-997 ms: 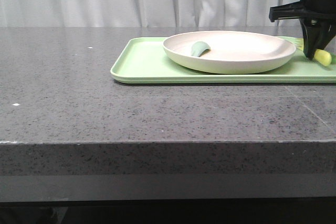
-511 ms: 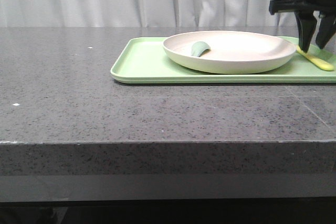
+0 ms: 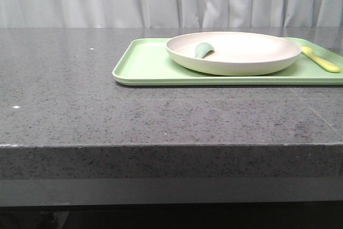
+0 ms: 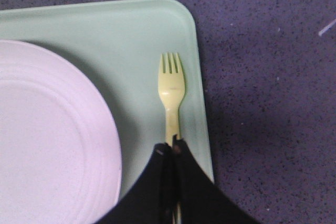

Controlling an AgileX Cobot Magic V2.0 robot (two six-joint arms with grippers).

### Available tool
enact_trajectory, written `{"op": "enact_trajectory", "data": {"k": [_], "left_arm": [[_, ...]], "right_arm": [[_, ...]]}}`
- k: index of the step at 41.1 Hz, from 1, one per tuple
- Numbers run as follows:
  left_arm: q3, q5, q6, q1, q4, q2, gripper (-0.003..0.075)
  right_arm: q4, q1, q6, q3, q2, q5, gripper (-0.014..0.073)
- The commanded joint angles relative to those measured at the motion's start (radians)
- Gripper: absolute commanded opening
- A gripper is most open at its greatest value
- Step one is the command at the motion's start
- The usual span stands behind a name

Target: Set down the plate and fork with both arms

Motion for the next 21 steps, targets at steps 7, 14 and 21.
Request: {"op": "enact_trajectory", "data": {"k": [7, 14, 21], "left_arm": [[-0.029, -0.089, -0.008, 0.003, 0.002, 0.005, -0.0018], [-0.029, -0.089, -0.008, 0.003, 0.002, 0.005, -0.0018], [-0.029, -0.089, -0.008, 0.003, 0.002, 0.005, -0.0018]], "right_arm": [[-0.008, 0.051, -0.078, 0.145, -0.232, -0.126, -0.0113], [-0.008, 0.114, -0.090, 0.418, -0.436, -0.292, -0.0113], [-0.008, 0.144, -0.092, 0.677, -0.665, -0.460, -0.0113]]}}
